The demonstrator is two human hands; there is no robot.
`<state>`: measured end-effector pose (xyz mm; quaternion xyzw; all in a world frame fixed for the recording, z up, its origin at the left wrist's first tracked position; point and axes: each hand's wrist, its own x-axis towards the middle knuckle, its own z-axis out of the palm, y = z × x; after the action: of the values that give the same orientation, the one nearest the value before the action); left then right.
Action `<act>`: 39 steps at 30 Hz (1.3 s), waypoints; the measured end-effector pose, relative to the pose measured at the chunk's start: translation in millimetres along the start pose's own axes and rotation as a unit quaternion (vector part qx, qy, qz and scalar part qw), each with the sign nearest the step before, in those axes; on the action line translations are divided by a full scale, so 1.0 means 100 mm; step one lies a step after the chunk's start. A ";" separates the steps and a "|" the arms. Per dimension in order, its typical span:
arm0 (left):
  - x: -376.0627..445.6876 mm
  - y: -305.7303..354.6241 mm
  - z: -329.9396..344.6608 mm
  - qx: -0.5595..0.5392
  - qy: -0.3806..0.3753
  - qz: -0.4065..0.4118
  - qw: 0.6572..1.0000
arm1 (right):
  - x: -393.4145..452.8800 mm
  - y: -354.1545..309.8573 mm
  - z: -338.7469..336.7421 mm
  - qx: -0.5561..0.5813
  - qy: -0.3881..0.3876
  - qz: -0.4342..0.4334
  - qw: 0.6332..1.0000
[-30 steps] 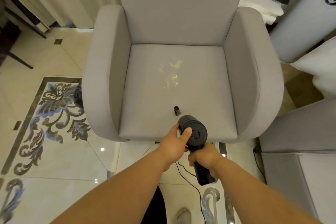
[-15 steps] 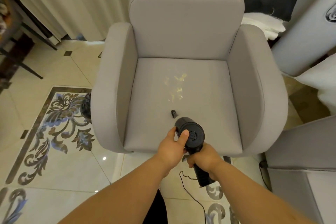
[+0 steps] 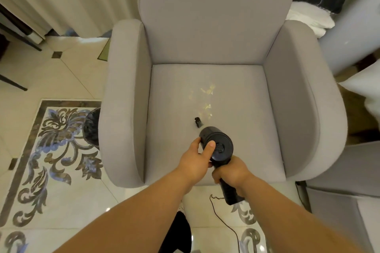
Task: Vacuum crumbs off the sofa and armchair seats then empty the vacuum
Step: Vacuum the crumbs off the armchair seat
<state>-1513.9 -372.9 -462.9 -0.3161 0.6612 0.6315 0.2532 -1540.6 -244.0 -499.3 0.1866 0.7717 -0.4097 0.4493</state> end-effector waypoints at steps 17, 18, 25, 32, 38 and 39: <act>0.74 0.85 -0.84 -0.008 0.004 0.029 1.000 | 0.51 -1.30 0.16 0.013 0.021 -0.036 0.999; 0.79 0.83 -0.86 -0.002 -0.002 0.021 1.000 | 0.57 -1.29 0.18 0.013 0.019 -0.027 0.999; 0.79 0.71 -0.77 0.019 -0.017 0.009 1.000 | 0.62 -1.14 0.15 0.001 0.014 0.003 1.000; 0.58 0.59 -0.47 0.023 -0.034 -0.011 0.999 | 0.42 -0.77 0.00 0.007 0.003 0.019 1.000; 0.30 0.30 -0.08 0.013 -0.014 -0.015 1.000 | 0.25 -0.31 -0.15 -0.006 -0.015 0.017 1.000; 0.21 0.24 0.02 0.012 -0.011 -0.016 1.000 | 0.18 -0.21 -0.18 -0.011 -0.017 0.014 1.000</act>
<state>-1545.9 -373.1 -462.2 -0.3167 0.6606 0.6227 0.2748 -1573.8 -243.2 -500.4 0.1853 0.7659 -0.3975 0.4702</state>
